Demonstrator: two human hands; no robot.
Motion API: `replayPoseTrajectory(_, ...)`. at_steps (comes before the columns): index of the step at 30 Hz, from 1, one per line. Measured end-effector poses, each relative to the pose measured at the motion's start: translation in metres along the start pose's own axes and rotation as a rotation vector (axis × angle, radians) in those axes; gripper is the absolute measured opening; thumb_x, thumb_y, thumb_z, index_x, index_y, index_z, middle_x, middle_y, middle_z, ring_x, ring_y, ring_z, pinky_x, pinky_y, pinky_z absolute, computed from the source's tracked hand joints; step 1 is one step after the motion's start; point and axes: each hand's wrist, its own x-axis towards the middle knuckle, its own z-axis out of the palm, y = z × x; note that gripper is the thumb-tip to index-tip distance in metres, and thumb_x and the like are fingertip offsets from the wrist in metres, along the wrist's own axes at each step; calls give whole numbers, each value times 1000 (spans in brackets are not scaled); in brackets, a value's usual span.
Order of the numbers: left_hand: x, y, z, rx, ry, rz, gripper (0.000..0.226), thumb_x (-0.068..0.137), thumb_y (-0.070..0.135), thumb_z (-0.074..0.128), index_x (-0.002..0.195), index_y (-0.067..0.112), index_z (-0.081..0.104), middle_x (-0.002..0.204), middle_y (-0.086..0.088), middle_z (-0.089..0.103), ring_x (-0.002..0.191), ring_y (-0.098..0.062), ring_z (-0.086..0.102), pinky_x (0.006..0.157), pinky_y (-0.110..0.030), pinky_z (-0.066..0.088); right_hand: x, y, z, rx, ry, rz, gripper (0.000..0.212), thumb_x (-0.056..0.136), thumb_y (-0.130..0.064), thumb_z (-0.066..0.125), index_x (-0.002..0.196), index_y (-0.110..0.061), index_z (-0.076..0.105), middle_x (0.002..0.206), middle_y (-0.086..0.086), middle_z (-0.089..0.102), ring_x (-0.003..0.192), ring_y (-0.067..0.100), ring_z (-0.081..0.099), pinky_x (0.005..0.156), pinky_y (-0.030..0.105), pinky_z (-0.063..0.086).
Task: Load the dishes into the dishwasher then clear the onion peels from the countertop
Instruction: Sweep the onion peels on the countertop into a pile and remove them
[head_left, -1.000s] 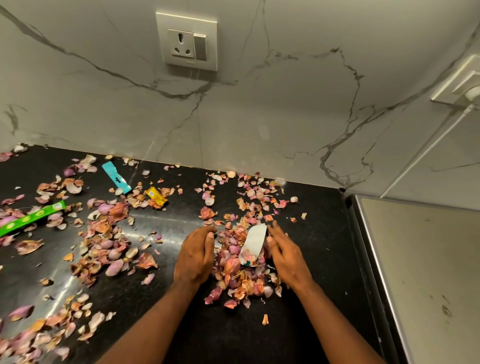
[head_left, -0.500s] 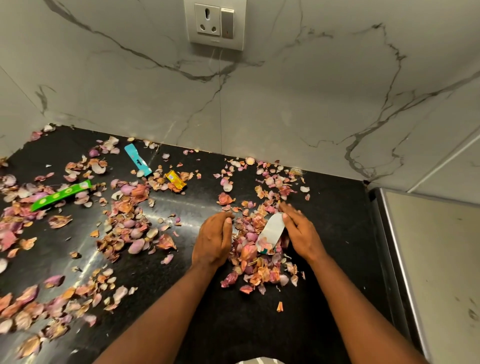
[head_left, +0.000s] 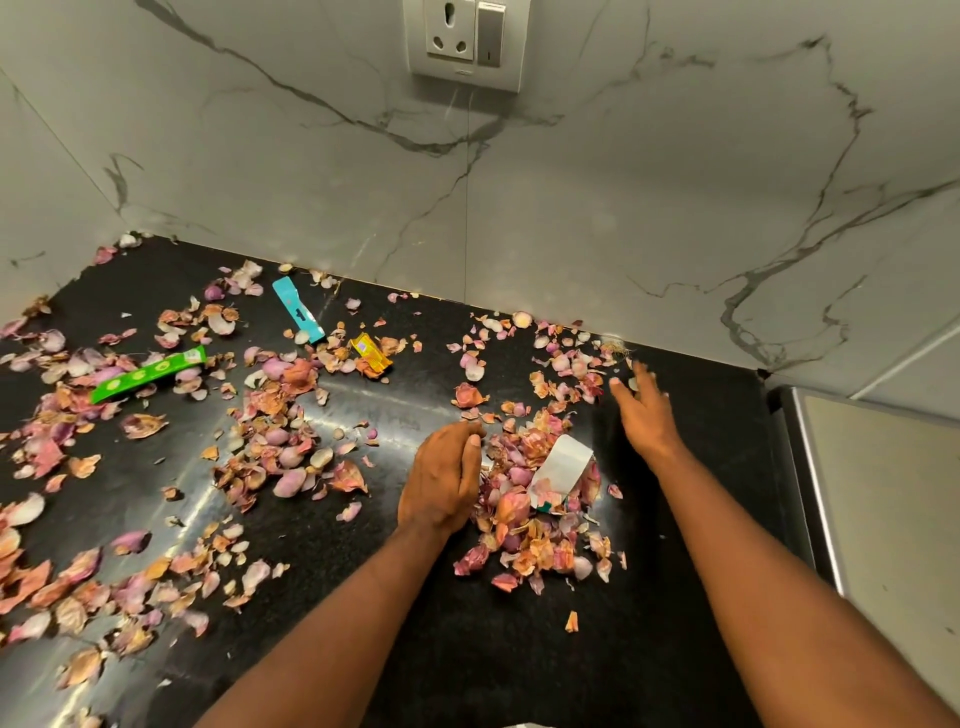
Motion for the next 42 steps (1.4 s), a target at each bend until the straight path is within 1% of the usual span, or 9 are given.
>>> replayPoseTrajectory(3,0,0,0,2,1,5,28,111,34,35,118,25,60,105,6,64,98,-10,58,88,-40,52,5,-8,9,132,-122,-78,39,108,-32,52,147,-35,56,161,-5,43,153,19,33,127,42,24)
replayPoseTrajectory(6,1,-1,0,4,-3,4,28,111,34,35,119,26,60,106,7,63,99,-10,58,89,-41,52,-15,-14,10,332,-166,-108,29,108,-22,52,127,-22,74,130,-6,72,125,8,63,99,15,47)
replayPoseTrajectory(8,1,-1,0,16,-6,12,27,111,34,35,119,25,59,105,7,62,99,-11,57,89,-41,51,-29,-12,11,376,-207,-127,27,107,-17,54,122,-15,76,118,-4,77,118,9,69,102,23,50)
replayPoseTrajectory(12,1,-1,0,20,-14,19,26,110,32,36,118,24,59,105,5,63,99,-13,57,89,-41,50,-46,-4,10,291,-225,-172,21,104,-16,61,117,-18,78,110,-6,79,112,7,71,102,32,53)
replayPoseTrajectory(17,2,0,-1,32,-13,21,26,110,33,36,117,23,59,105,4,63,98,-13,57,89,-41,50,-21,-15,-6,-60,55,-326,19,101,-26,65,116,-28,76,108,-8,74,97,5,68,89,32,59)
replayPoseTrajectory(20,2,2,-1,21,-9,26,26,109,32,36,117,21,59,106,4,63,100,-14,57,90,-41,49,25,-29,-12,-176,89,-309,33,98,-23,66,131,-25,68,129,2,66,112,17,65,105,41,53)
replayPoseTrajectory(24,1,3,-2,16,-7,31,25,109,31,37,117,21,59,106,4,63,100,-14,57,91,-40,49,61,-40,-5,-296,-90,-150,59,94,-17,69,150,-20,52,150,11,51,138,30,50,116,36,35)
replayPoseTrajectory(29,3,2,-3,30,-10,32,24,109,31,37,116,22,59,106,4,63,99,-13,56,91,-38,48,46,-27,4,-158,-123,-237,37,94,-7,72,125,-28,72,132,-4,66,123,16,62,111,31,45)
replayPoseTrajectory(42,2,2,-2,13,-22,52,24,108,34,35,107,24,57,98,5,60,92,-12,52,87,-38,46,-97,14,27,120,-228,-232,45,101,0,52,117,-33,78,126,-18,71,118,-9,61,108,26,49)
